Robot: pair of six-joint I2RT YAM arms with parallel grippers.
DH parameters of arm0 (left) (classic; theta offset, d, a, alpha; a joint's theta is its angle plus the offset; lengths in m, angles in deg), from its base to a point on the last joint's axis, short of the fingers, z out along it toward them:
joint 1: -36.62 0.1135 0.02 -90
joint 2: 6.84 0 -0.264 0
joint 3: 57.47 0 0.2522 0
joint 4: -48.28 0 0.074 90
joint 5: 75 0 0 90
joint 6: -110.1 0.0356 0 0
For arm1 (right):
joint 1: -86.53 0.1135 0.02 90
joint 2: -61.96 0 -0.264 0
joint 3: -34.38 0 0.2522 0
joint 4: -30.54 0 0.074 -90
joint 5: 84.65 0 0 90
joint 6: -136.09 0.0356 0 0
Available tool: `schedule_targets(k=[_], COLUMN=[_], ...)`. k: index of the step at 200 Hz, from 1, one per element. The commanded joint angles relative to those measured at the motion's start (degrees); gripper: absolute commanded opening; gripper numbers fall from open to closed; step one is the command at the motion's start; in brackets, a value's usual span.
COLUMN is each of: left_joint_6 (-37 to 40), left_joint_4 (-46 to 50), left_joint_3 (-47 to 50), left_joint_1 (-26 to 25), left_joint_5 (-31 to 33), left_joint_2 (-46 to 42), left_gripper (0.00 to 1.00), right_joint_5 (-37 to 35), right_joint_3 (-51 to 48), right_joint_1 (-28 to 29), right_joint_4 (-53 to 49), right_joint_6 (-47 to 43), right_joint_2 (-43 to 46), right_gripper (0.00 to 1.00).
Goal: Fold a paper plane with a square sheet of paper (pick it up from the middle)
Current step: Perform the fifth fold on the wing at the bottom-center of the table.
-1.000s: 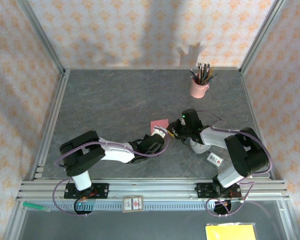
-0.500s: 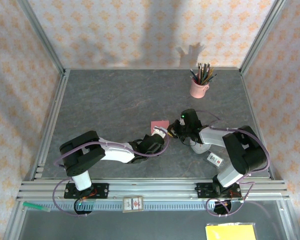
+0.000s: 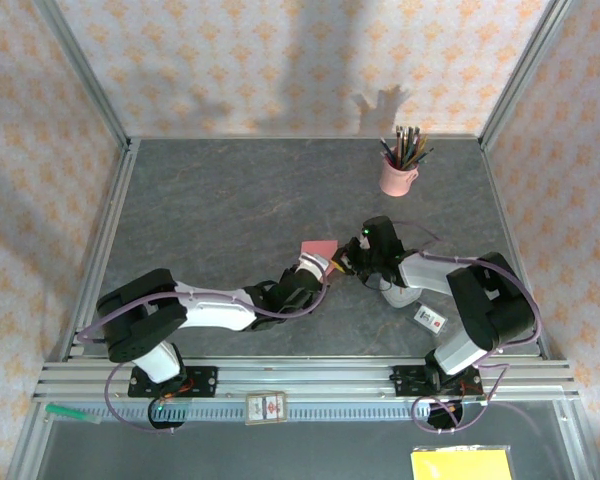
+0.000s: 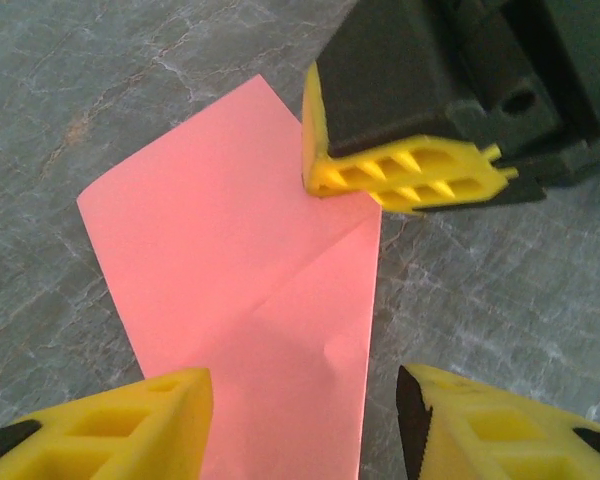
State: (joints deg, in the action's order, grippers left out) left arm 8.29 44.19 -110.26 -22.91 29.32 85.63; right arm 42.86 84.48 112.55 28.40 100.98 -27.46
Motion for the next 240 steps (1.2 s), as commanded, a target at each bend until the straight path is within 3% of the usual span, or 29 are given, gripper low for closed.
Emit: schedule_targets(k=[1, 50, 128, 177, 240], left_joint_6=[2.93, 3.95, 4.78, 3.48, 1.91], left_joint_4=[2.97, 3.78, 6.33, 5.65, 3.14], left_joint_3=[-1.67, -5.11, -8.77, -8.40, -6.88], left_joint_1=[-1.69, -3.14, -5.34, -5.35, -5.40], left_joint_5=[4.55, 13.22, 20.50, 19.62, 15.95], left_joint_2=[1.15, 5.40, 10.67, 10.45, 10.54], left_gripper=[0.56, 0.57, 0.41, 0.24, 0.13], right_joint_5=[0.36, 0.80, 0.54, 0.80, 0.80], right_joint_3=[0.56, -0.84, -1.36, -1.62, -1.88], right_joint_1=[-0.27, -0.26, -0.27, -0.22, -0.26], right_joint_4=[0.86, 2.33, 2.80, 3.32, 3.50], right_joint_6=[2.13, 4.15, 4.48, 4.52, 4.61], right_joint_2=[1.84, 1.93, 1.62, 1.36, 1.49], right_gripper=[0.00, 0.00, 0.00, 0.00, 0.01])
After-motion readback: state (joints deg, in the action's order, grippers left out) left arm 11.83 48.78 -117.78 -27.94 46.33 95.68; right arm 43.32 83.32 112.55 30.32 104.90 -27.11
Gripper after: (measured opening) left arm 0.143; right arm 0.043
